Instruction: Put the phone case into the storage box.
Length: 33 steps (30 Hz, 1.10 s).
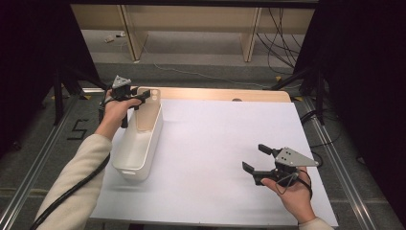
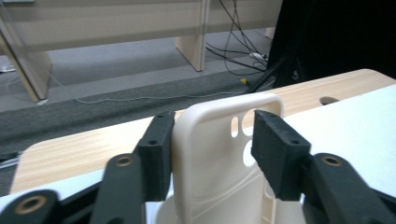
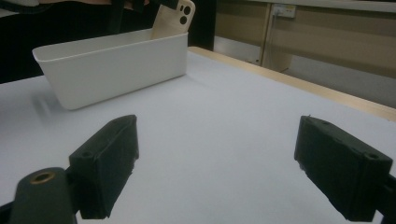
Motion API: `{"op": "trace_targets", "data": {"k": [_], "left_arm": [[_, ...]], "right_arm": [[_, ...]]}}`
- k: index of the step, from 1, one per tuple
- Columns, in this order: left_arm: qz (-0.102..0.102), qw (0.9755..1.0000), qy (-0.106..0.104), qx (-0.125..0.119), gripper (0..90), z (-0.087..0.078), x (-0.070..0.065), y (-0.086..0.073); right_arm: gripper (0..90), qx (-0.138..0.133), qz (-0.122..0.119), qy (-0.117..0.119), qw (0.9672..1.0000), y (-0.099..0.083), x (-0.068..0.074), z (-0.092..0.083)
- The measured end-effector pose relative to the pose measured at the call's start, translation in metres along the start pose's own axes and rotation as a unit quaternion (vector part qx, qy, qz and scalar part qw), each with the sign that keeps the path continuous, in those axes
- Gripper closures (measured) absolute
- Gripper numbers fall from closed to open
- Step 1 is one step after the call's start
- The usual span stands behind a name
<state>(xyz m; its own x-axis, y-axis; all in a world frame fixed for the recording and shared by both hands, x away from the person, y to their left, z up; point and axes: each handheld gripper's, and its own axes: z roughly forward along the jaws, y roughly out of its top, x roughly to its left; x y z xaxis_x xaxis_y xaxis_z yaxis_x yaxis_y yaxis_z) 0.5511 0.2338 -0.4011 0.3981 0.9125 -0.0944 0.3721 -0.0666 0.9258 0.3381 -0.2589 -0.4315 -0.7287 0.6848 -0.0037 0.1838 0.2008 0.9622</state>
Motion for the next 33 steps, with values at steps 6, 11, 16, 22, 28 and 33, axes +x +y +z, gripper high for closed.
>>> {"op": "trace_targets", "data": {"k": [6,11,16,22,28,33], "left_arm": [[0.007,0.9999,0.016,0.003,38.1,-0.002,-0.002,0.005],[-0.002,0.9997,0.026,-0.001,34.9,-0.008,-0.002,0.008],[-0.015,0.9995,0.029,-0.005,37.0,-0.015,0.004,0.009],[-0.032,0.9985,0.039,-0.022,47.8,-0.025,0.011,0.011],[-0.079,0.9924,0.094,-0.008,85.3,-0.032,0.02,0.007],[-0.072,0.9916,0.105,0.024,89.8,-0.027,0.02,0.003]], "right_arm": [[15.1,0.009,0.001,-0.003,1.0,0.0,0.0,-0.001],[15.1,0.005,0.004,-0.005,1.0,0.0,0.001,0.0],[15.0,0.012,0.013,-0.001,0.9998,0.0,0.002,0.0],[15.0,0.013,0.015,0.006,0.9998,-0.001,0.002,0.001],[15.0,0.011,0.012,0.004,0.9999,-0.001,0.002,0.001],[15.1,0.005,0.015,0.008,0.9998,-0.001,0.002,0.002]]}}
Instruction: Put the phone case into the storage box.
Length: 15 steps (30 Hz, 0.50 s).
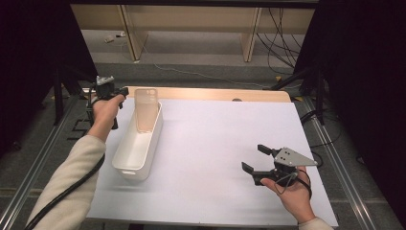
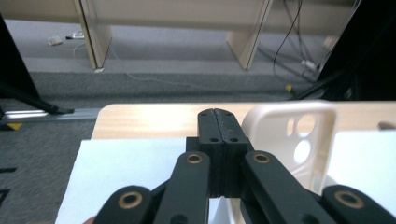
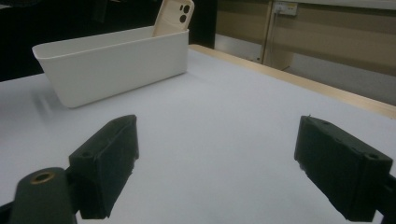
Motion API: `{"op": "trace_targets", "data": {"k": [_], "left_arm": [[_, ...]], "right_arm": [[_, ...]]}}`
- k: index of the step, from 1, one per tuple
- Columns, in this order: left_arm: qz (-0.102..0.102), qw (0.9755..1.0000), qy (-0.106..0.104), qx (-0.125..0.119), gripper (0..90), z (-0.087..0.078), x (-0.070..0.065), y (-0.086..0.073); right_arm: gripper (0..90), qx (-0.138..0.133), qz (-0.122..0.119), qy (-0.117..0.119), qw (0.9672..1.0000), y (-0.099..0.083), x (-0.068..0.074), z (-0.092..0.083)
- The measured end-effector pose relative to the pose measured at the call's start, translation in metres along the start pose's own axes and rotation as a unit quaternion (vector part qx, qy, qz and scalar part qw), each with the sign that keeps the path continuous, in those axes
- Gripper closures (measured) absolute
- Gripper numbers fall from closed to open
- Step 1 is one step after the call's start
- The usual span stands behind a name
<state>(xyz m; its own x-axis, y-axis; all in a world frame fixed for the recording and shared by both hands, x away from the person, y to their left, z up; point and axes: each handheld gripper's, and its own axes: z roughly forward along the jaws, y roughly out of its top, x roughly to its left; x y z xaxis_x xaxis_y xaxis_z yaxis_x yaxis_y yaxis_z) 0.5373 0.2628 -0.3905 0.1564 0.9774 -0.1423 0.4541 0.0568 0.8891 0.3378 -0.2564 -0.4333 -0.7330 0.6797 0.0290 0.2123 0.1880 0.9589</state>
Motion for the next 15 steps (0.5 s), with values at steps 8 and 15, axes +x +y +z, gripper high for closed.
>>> {"op": "trace_targets", "data": {"k": [8,15], "left_arm": [[0.021,0.9995,-0.005,0.024,89.8,0.01,-0.013,-0.003],[0.022,0.9992,-0.009,0.032,89.7,0.016,-0.016,-0.004]], "right_arm": [[15.0,0.006,-0.003,-0.004,1.0,0.001,-0.001,-0.001],[15.0,0.0,-0.013,-0.011,0.9998,0.001,-0.002,-0.002]]}}
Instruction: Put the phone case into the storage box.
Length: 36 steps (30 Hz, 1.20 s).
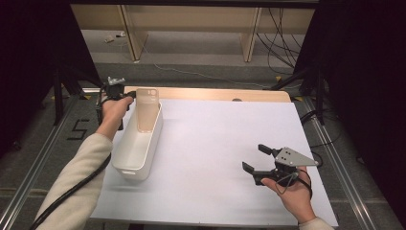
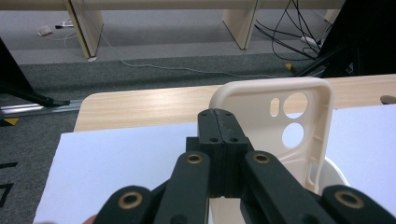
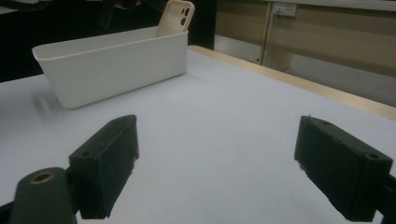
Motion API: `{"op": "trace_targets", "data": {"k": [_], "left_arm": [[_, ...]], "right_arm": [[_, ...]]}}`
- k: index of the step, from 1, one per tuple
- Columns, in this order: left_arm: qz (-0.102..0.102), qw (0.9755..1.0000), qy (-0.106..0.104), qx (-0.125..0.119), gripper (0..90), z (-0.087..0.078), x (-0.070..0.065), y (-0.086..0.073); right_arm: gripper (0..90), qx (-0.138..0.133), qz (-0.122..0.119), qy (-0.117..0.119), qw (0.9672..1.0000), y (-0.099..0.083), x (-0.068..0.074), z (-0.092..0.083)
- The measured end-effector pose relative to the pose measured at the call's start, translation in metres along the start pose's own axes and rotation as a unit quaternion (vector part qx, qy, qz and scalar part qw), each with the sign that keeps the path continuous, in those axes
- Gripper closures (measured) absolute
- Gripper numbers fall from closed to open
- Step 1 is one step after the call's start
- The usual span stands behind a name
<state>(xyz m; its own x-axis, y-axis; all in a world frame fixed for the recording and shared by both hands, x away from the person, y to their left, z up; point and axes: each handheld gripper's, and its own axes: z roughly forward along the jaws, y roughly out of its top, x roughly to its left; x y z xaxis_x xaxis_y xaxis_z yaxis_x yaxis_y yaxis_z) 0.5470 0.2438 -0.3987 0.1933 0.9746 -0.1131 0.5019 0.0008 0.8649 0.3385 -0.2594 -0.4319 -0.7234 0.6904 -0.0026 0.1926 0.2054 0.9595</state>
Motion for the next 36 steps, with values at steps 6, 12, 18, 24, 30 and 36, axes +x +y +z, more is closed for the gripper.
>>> {"op": "trace_targets", "data": {"k": [6,12,18,24,30,36], "left_arm": [[-0.001,1.0,0.006,0.0,89.4,0.003,0.002,-0.001],[0.0,0.9999,0.016,0.005,89.4,0.003,0.004,0.0],[0.001,0.9997,0.02,0.014,89.4,0.008,0.004,0.0],[0.011,0.9997,0.013,0.018,89.5,0.012,0.0,0.0],[0.014,0.9997,0.013,0.017,88.8,0.013,-0.003,0.0],[0.015,0.9998,0.009,0.008,85.9,0.008,-0.003,0.0]], "right_arm": [[15.0,0.001,0.0,0.001,1.0,0.0,0.0,0.0],[15.1,0.003,-0.002,0.001,1.0,0.0,0.001,0.001],[15.1,0.003,-0.002,0.001,1.0,-0.001,0.0,0.0],[15.1,0.009,0.009,0.004,0.9999,0.0,0.001,0.0],[15.1,0.01,0.009,0.005,0.9999,0.0,0.002,-0.001],[15.1,0.009,0.01,0.006,0.9999,0.0,0.001,-0.001]]}}
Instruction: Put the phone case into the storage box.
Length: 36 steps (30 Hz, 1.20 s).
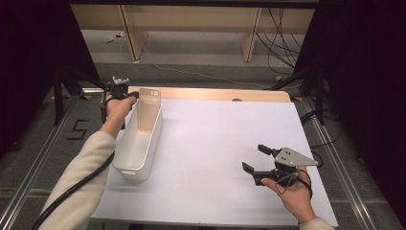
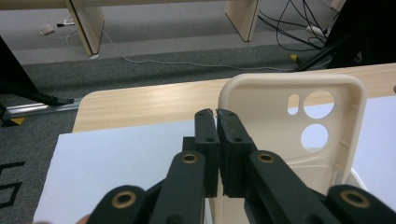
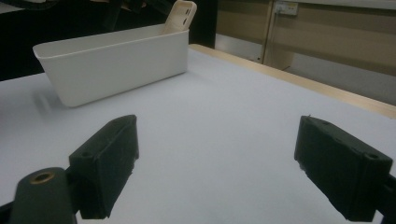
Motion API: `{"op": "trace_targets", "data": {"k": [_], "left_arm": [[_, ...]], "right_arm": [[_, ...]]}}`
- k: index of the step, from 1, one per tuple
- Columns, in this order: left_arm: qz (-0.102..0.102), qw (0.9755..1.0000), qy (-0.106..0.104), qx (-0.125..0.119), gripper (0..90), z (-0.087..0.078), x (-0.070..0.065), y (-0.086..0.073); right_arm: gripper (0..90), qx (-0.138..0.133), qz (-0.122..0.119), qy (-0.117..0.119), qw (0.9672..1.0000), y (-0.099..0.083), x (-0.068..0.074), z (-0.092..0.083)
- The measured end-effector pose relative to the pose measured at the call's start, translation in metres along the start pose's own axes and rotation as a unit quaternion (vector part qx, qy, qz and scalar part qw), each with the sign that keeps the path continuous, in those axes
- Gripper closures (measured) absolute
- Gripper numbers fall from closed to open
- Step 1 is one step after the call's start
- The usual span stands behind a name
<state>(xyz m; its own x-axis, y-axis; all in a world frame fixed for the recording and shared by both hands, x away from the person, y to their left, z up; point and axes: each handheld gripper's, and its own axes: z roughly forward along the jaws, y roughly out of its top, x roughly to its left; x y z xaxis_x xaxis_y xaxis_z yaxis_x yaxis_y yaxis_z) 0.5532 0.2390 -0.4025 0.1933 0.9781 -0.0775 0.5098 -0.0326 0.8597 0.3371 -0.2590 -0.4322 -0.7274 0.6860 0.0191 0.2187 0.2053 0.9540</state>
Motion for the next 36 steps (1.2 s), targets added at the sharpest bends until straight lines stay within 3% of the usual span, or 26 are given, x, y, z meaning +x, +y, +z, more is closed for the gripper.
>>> {"op": "trace_targets", "data": {"k": [4,7,9,10,13,14,16,19,21,27,36], "left_arm": [[0.004,1.0,0.001,-0.007,81.4,-0.005,0.003,0.0],[0.005,0.9999,-0.003,-0.013,72.0,-0.012,0.003,0.0],[0.004,0.9998,-0.002,-0.017,64.0,-0.016,0.003,0.0],[0.003,0.9998,-0.001,-0.019,61.1,-0.019,0.003,0.0],[0.003,0.9997,-0.006,-0.024,52.2,-0.026,0.001,0.001],[0.007,0.9997,-0.008,-0.024,49.3,-0.028,0.0,0.001],[0.011,0.9995,-0.014,-0.027,45.3,-0.034,-0.003,0.0],[0.013,0.9991,-0.019,-0.036,37.9,-0.042,-0.006,-0.001],[0.016,0.9988,-0.023,-0.041,33.8,-0.047,-0.008,-0.001],[0.031,0.9971,-0.05,-0.049,25.9,-0.059,-0.013,-0.005],[0.044,0.9956,-0.061,-0.056,17.5,-0.075,-0.017,-0.013]], "right_arm": [[15.1,0.001,-0.002,-0.001,1.0,0.0,0.0,0.0],[15.1,0.009,-0.013,-0.006,0.9999,0.001,-0.001,-0.001],[15.1,0.016,-0.003,0.0,0.9999,0.001,0.0,-0.002],[15.1,0.001,-0.001,0.0,1.0,0.0,0.001,0.001],[15.1,-0.009,-0.011,0.001,0.9999,0.0,-0.001,0.001],[15.0,-0.001,0.001,0.005,1.0,0.0,0.001,0.001],[15.1,-0.006,-0.011,-0.002,0.9999,0.0,-0.001,0.001],[15.1,0.001,-0.001,0.002,1.0,0.0,0.001,0.001],[15.1,-0.006,-0.01,-0.001,0.9999,0.001,0.0,0.001],[15.1,-0.006,-0.011,-0.003,0.9999,0.001,0.0,0.001],[15.1,0.0,-0.001,-0.004,1.0,0.001,0.001,0.0]]}}
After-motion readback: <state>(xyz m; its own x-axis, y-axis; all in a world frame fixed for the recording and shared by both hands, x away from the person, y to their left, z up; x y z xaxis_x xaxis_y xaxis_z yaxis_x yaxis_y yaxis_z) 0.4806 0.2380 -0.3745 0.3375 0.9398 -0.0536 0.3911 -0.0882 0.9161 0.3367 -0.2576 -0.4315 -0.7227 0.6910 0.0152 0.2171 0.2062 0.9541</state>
